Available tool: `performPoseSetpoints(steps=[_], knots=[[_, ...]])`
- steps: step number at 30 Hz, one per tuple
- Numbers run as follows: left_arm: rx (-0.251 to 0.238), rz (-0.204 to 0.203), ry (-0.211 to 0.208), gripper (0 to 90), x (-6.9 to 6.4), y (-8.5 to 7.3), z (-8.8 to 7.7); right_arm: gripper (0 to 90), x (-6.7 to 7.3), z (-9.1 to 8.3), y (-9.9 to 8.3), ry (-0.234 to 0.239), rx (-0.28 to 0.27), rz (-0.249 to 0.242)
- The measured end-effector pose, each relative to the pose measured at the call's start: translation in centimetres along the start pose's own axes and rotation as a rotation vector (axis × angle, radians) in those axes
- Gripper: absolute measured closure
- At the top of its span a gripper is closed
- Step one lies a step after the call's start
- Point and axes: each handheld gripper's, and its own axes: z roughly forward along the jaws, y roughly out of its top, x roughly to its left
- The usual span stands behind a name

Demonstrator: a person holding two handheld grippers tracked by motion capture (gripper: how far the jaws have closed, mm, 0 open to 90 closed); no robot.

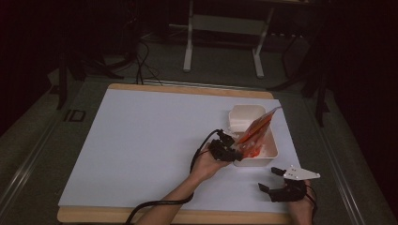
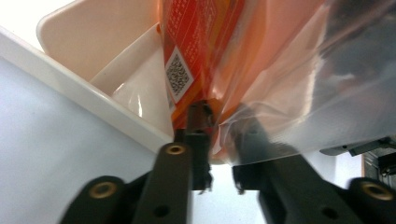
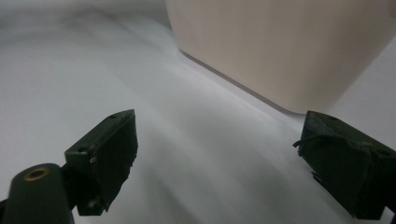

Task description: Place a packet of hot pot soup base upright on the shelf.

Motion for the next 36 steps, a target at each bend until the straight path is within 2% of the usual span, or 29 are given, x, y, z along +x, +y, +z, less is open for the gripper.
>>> performPoseSetpoints(steps=[2,6,7,12,18,24,32,35,36], knots=[[-0.010,0.014,-0.003,70.2,-0.1,0.2,-0.3,11.6,0.0,0.0,0.0,0.002,-0.002,0.001],[-0.042,0.024,-0.002,64.4,-0.1,0.5,-1.4,11.6,0.0,0.0,0.0,0.003,-0.007,0.003],[-0.060,0.037,-0.006,64.4,-0.1,0.7,-2.3,11.5,0.0,0.0,0.0,0.003,-0.006,0.003],[-0.113,0.034,-0.009,61.3,-0.1,0.8,-4.4,11.5,0.0,-0.1,0.0,0.000,-0.005,0.000],[-0.151,0.048,-0.004,60.4,-0.1,0.5,-6.8,11.5,-0.1,-0.1,0.0,0.001,-0.006,0.003],[-0.157,0.047,0.012,60.2,0.2,-0.5,-8.4,11.6,0.0,0.0,0.0,0.001,-0.006,0.004],[-0.166,0.007,0.058,60.1,1.9,-3.8,-10.7,11.5,-0.1,0.0,0.0,0.001,-0.008,0.005],[-0.163,0.005,0.093,60.1,2.4,-4.9,-11.3,11.6,-0.1,0.0,0.0,0.002,-0.008,0.006],[-0.156,0.013,0.122,59.9,2.5,-5.5,-11.5,11.5,-0.1,0.0,0.0,0.001,-0.008,0.006]])
